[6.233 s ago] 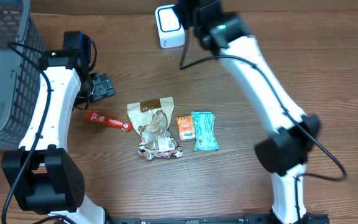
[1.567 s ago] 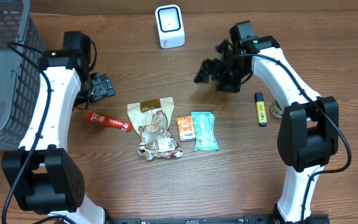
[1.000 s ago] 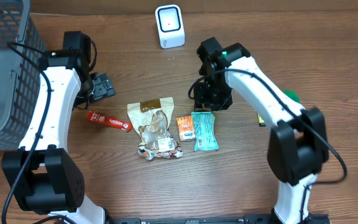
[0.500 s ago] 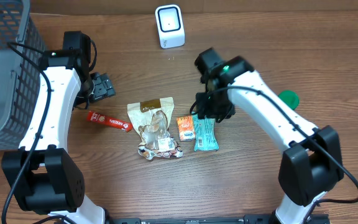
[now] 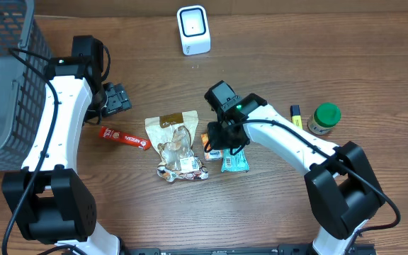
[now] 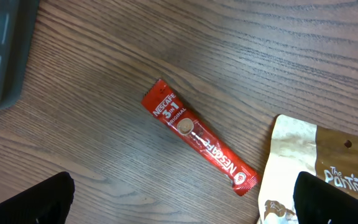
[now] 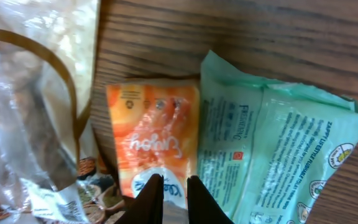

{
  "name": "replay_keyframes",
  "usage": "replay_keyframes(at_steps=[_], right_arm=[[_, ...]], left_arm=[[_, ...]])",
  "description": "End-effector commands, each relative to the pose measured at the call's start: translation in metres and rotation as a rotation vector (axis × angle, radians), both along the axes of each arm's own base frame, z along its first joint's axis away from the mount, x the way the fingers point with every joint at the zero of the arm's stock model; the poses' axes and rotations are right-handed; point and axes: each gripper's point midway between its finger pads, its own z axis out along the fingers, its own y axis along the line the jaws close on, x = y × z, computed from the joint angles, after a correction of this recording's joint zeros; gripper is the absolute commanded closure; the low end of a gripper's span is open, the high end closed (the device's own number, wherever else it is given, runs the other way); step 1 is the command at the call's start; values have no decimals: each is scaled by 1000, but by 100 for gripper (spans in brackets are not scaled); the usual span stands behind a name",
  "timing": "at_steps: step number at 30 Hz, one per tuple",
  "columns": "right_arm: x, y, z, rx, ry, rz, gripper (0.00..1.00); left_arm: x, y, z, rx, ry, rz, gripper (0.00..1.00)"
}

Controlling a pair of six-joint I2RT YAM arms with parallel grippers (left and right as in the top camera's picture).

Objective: Scan the item barcode
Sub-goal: 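Move the right gripper over the orange Enjoy packet, then lower the right gripper and pinch the orange packet's edge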

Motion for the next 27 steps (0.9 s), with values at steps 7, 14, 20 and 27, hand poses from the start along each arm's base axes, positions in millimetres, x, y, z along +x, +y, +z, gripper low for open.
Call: replay_keyframes(at_steps=[7,14,20,27], right_arm=[[-14,2,-14,34,54,-9,84],[-20,41,-2,214,83,47,84],[-24,49,-7,149,44,-10,84],[-47,70,-7,149,46,67,81]], left_arm=[[4,-1,4,9,-15,0,0],[3,-1,4,9,-15,0,0],[4,-1,4,9,-15,0,0],[3,-1,4,9,-15,0,0]])
